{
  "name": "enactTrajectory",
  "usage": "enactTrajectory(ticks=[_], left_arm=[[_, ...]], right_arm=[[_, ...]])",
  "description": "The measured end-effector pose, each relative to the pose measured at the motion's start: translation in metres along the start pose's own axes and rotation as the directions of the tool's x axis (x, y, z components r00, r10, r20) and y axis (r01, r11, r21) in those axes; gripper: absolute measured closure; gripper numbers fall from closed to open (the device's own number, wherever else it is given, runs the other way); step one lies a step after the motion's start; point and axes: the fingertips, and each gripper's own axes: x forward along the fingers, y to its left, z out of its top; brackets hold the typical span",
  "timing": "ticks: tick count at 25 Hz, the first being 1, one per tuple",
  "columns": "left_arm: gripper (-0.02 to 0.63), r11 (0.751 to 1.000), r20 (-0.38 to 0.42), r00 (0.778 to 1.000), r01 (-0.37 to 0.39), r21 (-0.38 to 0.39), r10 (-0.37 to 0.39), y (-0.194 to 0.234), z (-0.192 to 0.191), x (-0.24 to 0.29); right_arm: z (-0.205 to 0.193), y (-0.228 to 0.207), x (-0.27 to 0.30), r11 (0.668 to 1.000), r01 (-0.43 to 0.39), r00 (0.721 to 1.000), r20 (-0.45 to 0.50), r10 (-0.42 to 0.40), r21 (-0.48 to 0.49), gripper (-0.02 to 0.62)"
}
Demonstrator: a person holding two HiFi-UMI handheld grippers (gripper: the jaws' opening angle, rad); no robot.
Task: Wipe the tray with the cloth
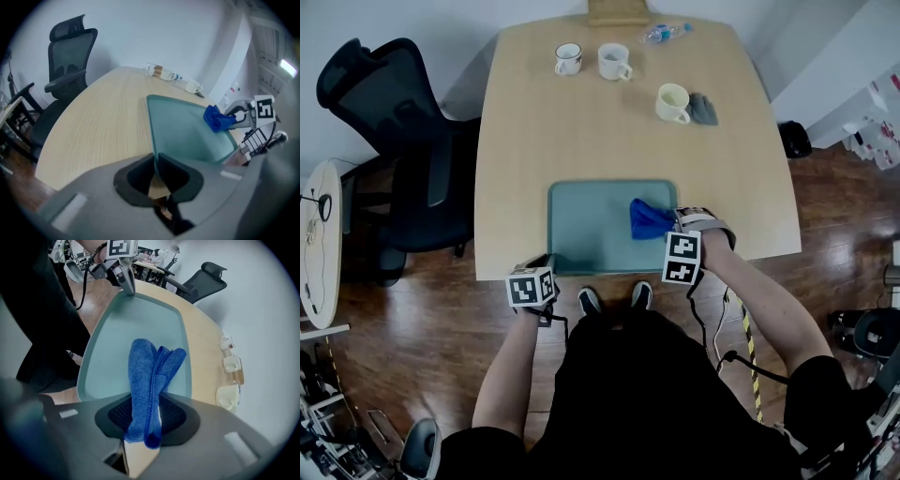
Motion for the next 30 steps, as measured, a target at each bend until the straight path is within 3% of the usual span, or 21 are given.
enactTrajectory(ticks=[8, 15, 22, 25, 27, 28, 30], left_arm=[[0.574, 1.0, 0.011, 1.0, -0.008, -0.009, 0.008, 0.001, 0.0, 0.001], [0.574, 1.0, 0.016, 1.0, -0.012, 0.006, 0.012, 0.0, -0.001, 0.0], [0.574, 1.0, 0.011, 1.0, -0.005, 0.006, 0.005, -0.002, 0.001, 0.0], [0.574, 1.0, 0.011, 1.0, 0.0, 0.008, 0.0, -0.001, 0.0, 0.0], [0.574, 1.0, 0.012, 1.0, 0.004, 0.0, -0.004, 0.0, 0.0, 0.0], [0.574, 1.0, 0.015, 1.0, 0.004, -0.007, -0.004, 0.0, 0.0, 0.0], [0.574, 1.0, 0.022, 1.0, -0.004, -0.021, 0.004, 0.001, 0.0, -0.001]], right_arm=[[0.005, 0.046, -0.018, 0.999, -0.03, 0.999, 0.017, 0.029, 0.031, 0.454], [0.009, 0.082, -0.033, 0.997, -0.081, 0.996, 0.047, 0.081, -0.002, 0.454], [0.008, 0.09, -0.041, 0.995, -0.096, 0.994, 0.05, 0.095, 0.009, 0.454], [0.006, 0.081, -0.041, 0.994, -0.071, 0.996, 0.055, 0.066, 0.086, 0.454], [-0.004, 0.063, -0.043, 0.963, -0.046, 0.997, 0.077, 0.026, 0.267, 0.454], [-0.012, 0.051, -0.045, 0.919, -0.039, 0.996, 0.093, 0.002, 0.393, 0.454], [-0.039, 0.027, -0.049, 0.769, -0.038, 0.993, 0.111, -0.044, 0.638, 0.453]])
